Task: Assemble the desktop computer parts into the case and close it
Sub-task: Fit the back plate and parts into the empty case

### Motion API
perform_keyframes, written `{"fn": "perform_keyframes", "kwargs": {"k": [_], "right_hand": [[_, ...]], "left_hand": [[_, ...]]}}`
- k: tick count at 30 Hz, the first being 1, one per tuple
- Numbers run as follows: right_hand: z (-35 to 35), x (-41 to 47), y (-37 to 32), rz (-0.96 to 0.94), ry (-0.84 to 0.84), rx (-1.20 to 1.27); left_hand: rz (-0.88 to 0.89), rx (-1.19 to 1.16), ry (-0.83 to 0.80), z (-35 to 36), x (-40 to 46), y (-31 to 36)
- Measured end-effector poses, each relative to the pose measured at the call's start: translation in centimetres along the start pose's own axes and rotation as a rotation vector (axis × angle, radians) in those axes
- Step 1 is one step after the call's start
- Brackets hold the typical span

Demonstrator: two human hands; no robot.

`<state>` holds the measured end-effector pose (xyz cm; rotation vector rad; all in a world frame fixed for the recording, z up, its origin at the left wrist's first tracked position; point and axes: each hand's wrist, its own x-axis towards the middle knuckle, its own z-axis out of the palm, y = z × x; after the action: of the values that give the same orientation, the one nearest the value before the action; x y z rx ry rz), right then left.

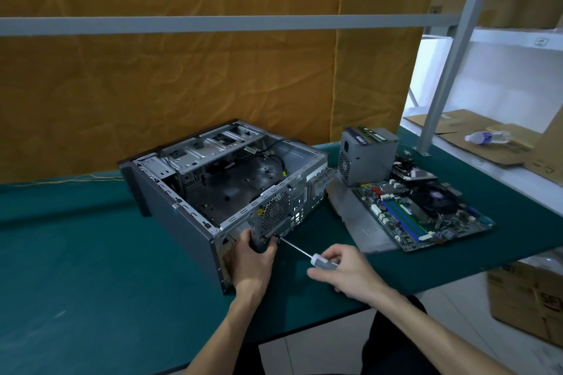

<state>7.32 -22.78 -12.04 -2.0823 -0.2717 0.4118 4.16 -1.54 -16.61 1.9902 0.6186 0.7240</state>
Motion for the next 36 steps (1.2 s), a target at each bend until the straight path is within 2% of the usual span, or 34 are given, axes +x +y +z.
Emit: {"fn": "perform_keyframes", "kwargs": {"k": [3, 4, 5, 6, 8, 9, 11, 13, 15, 16, 17, 18, 20, 21, 22, 23, 25, 28, 29, 30, 31, 33, 34, 35, 36], "right_hand": [[0.0, -0.1, 1.1, -0.31, 0.225, -0.443], [0.1, -0.1, 1.2, -0.338, 0.246, -0.511], [0.2, 0.0, 1.2, -0.311, 0.214, -0.475], [0.2, 0.1, 0.9, -0.217, 0.135, -0.321], [0.3, 0.1, 0.2, 0.09, -0.077, 0.101], [0.3, 0.0, 0.0, 0.204, -0.143, 0.222], [0.3, 0.0, -0.2, 0.193, -0.111, 0.213], [0.1, -0.3, 0.0, -0.006, 0.059, -0.029], [0.0, -0.2, 0.7, -0.283, 0.236, -0.504], [0.0, -0.2, 0.8, -0.368, 0.277, -0.647], [-0.1, -0.1, 1.0, -0.386, 0.258, -0.655], [-0.2, 0.1, 1.0, -0.347, 0.172, -0.507], [-0.3, 0.3, 0.6, -0.104, -0.029, -0.029], [-0.2, 0.2, 0.4, 0.033, -0.102, 0.113], [-0.2, 0.2, 0.1, 0.133, -0.139, 0.182], [-0.2, 0.1, -0.1, 0.154, -0.135, 0.184], [-0.1, -0.2, -0.1, 0.005, -0.024, 0.012], [0.1, -0.4, 0.7, -0.359, 0.232, -0.635], [0.4, -0.5, 0.8, -0.427, 0.266, -0.706], [0.5, -0.4, 0.6, -0.432, 0.24, -0.642], [0.6, -0.4, 0.2, -0.35, 0.164, -0.416], [0.1, 0.1, -0.7, -0.024, -0.039, 0.081], [-0.2, 0.2, -1.2, 0.122, -0.119, 0.205], [-0.6, 0.1, -1.5, 0.183, -0.152, 0.224], [-0.7, 0.0, -1.6, 0.164, -0.149, 0.186]], "left_hand": [[-0.013, -0.011, -0.014, 0.0, 0.1, 0.0], [-0.016, -0.015, -0.014, 0.1, 0.0, 0.0], [-0.018, -0.02, -0.01, 0.1, 0.0, 0.0], [-0.02, -0.026, -0.007, 0.1, 0.0, 0.1], [-0.021, -0.036, -0.011, 0.0, 0.0, 0.2], [-0.018, -0.035, -0.015, 0.0, 0.0, 0.2], [-0.014, -0.028, -0.021, 0.0, 0.0, 0.1], [-0.022, -0.041, -0.029, -0.1, 0.0, 0.1], [-0.028, -0.044, -0.03, 0.0, 0.0, 0.3], [-0.029, -0.041, -0.028, 0.0, 0.0, 0.3], [-0.028, -0.038, -0.024, 0.0, 0.0, 0.3], [-0.027, -0.033, -0.015, 0.0, 0.0, 0.4], [-0.017, -0.019, 0.005, -0.1, 0.0, 0.4], [-0.012, -0.013, 0.011, -0.1, 0.0, 0.5], [-0.012, -0.012, 0.015, -0.1, 0.0, 0.5], [-0.017, -0.018, 0.015, -0.1, 0.0, 0.6], [-0.028, -0.029, 0.0, -0.1, 0.0, 0.7], [-0.041, -0.037, -0.028, -0.1, 0.0, 0.6], [-0.044, -0.046, -0.032, 0.0, 0.0, 0.6], [-0.044, -0.057, -0.035, 0.0, 0.0, 0.6], [-0.041, -0.065, -0.038, -0.1, 0.0, 0.5], [-0.029, -0.078, -0.047, -0.1, 0.0, 0.4], [-0.026, -0.092, -0.053, -0.1, 0.0, 0.4], [-0.024, -0.103, -0.056, -0.1, -0.1, 0.3], [-0.021, -0.106, -0.055, -0.1, -0.1, 0.2]]}}
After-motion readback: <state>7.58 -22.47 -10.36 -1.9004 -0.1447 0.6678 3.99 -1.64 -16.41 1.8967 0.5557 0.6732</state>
